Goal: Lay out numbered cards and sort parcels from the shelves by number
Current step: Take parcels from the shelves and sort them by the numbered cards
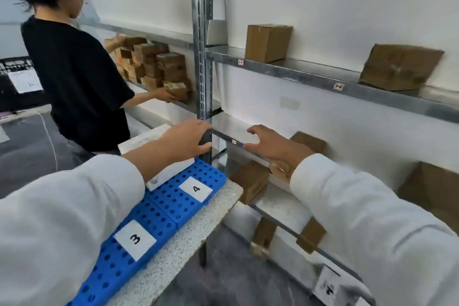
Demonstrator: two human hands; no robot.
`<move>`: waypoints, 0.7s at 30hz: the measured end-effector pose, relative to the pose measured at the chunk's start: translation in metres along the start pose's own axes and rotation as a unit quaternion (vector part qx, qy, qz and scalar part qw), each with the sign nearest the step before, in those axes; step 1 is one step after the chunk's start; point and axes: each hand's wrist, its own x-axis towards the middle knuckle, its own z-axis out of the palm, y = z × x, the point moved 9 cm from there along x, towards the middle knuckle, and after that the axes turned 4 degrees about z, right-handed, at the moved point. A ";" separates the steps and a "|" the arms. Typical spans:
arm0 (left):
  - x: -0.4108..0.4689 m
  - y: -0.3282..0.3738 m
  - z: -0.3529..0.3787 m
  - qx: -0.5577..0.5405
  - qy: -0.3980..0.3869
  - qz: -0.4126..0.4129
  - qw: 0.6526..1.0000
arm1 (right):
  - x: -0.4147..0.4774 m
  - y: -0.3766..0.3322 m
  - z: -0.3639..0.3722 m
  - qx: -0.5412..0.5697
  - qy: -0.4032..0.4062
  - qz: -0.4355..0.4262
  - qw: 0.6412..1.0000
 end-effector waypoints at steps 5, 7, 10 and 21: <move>-0.036 0.068 -0.010 0.000 -0.008 0.049 0.999 | -0.090 0.021 -0.006 0.018 0.011 0.049 0.999; -0.047 0.087 -0.017 -0.006 -0.011 0.062 0.998 | -0.120 0.026 -0.011 0.017 0.025 0.074 0.997; -0.062 0.117 -0.029 -0.006 -0.005 0.088 0.996 | -0.162 0.028 -0.027 0.027 0.065 0.084 0.994; -0.161 0.196 -0.004 -0.075 -0.061 0.184 0.978 | -0.333 0.042 0.024 0.031 0.085 0.221 0.971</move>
